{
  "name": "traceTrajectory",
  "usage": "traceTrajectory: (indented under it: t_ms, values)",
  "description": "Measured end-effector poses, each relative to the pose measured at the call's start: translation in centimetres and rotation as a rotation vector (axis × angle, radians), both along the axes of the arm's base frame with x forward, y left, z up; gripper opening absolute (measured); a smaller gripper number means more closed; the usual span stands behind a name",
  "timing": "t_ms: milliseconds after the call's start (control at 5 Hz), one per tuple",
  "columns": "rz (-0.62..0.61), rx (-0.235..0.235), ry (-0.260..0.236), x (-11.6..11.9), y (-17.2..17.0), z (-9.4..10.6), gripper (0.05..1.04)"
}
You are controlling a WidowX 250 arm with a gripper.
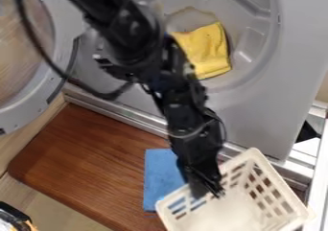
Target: Move the white basket to the left side of the blue mat.
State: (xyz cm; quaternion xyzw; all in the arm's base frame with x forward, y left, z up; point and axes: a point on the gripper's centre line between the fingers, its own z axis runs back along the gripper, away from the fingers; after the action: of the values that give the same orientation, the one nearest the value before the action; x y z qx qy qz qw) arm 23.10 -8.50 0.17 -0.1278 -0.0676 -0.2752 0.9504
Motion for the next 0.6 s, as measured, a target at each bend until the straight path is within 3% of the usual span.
traceTrajectory:
  t_ms: [600]
  values:
    - [0.22, -0.049, -0.067, 0.5, 7.3, 1.7, 0.09]
